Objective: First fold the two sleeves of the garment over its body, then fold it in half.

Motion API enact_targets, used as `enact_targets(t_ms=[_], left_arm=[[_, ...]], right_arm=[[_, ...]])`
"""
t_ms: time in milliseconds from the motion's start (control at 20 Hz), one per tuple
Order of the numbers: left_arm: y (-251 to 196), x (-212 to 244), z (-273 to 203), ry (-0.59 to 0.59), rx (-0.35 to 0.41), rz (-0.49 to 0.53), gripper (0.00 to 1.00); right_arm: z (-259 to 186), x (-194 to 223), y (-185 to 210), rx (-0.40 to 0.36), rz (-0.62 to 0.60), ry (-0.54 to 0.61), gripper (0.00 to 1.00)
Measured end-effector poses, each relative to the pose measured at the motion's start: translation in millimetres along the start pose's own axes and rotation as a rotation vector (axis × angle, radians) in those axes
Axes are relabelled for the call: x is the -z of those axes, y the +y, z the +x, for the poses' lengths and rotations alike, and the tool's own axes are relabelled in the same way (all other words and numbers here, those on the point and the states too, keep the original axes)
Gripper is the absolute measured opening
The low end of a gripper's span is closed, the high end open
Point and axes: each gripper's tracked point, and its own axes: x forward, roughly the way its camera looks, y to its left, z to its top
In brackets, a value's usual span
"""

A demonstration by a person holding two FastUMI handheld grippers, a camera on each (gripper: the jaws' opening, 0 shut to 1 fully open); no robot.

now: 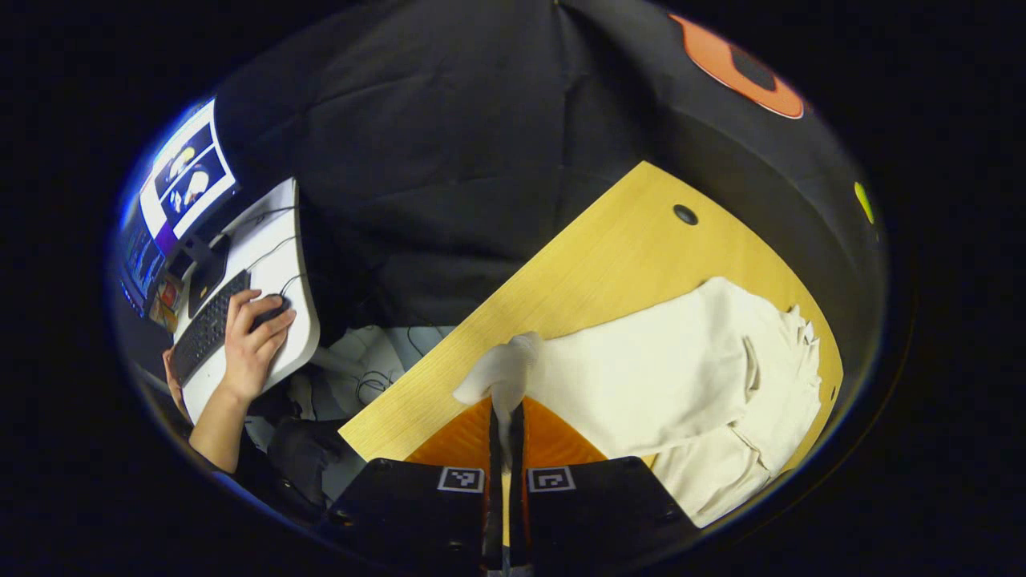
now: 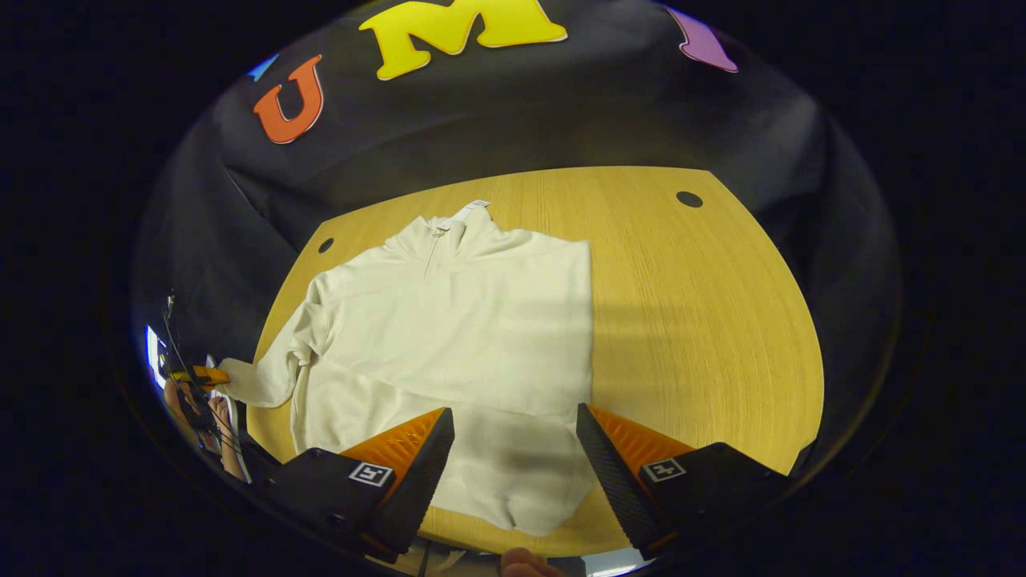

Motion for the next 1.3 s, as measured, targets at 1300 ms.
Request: enact_targets(t_ms=[1300], left_arm=[[-566, 106, -105, 0.045, 0.413, 0.537, 0.06]], right_arm=[[-37, 33, -170, 0.096, 0.023, 0.022, 0.92]])
